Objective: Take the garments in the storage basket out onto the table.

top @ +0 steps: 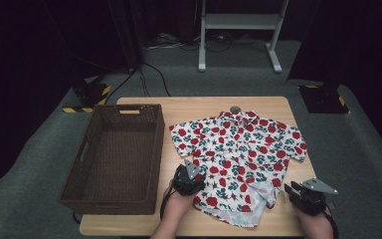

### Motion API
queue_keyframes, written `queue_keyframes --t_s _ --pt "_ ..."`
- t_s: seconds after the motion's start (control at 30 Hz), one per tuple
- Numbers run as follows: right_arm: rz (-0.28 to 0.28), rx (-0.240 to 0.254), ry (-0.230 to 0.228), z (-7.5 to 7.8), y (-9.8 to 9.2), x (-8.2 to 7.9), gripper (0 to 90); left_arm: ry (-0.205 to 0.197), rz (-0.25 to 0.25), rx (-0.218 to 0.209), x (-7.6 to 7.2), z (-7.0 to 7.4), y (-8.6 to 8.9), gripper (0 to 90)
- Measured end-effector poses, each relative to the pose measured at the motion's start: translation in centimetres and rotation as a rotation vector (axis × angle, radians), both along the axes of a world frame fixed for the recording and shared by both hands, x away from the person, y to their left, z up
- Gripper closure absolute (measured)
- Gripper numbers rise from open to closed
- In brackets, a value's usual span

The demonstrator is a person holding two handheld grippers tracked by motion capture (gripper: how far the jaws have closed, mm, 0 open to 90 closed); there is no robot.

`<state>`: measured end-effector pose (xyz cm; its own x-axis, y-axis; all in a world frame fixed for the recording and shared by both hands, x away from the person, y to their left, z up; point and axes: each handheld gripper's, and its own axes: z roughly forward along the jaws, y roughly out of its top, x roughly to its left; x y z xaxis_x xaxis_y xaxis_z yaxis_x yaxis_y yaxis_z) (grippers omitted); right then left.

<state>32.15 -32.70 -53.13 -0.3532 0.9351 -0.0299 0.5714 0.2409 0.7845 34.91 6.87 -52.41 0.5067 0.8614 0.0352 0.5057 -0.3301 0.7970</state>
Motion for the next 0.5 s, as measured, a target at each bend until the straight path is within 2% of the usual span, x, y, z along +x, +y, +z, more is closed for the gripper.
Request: queue_keyframes --t_s 0.23,0.33,0.4,0.43,0.5 --pt "0.025 0.013 0.012 -0.4 1.1 -0.9 62.4 0.032 -0.026 -0.032 -2.9 -0.6 -0.2 41.5" --pt "0.037 0.011 0.018 -0.6 1.6 -0.9 60.6 0.036 -0.046 0.0 -3.8 -1.2 -0.5 42.4" --pt "0.035 0.027 0.019 -0.6 1.9 -0.9 58.6 0.044 -0.054 0.027 -4.0 -1.7 -0.7 43.9" --pt "0.035 0.032 0.016 -0.6 2.0 -0.8 57.5 0.034 -0.061 0.021 -4.1 -1.8 -0.7 46.3" --pt "0.032 0.034 0.015 -0.6 2.4 -0.7 55.3 0.012 -0.084 0.045 -4.2 -1.8 -0.7 54.8"
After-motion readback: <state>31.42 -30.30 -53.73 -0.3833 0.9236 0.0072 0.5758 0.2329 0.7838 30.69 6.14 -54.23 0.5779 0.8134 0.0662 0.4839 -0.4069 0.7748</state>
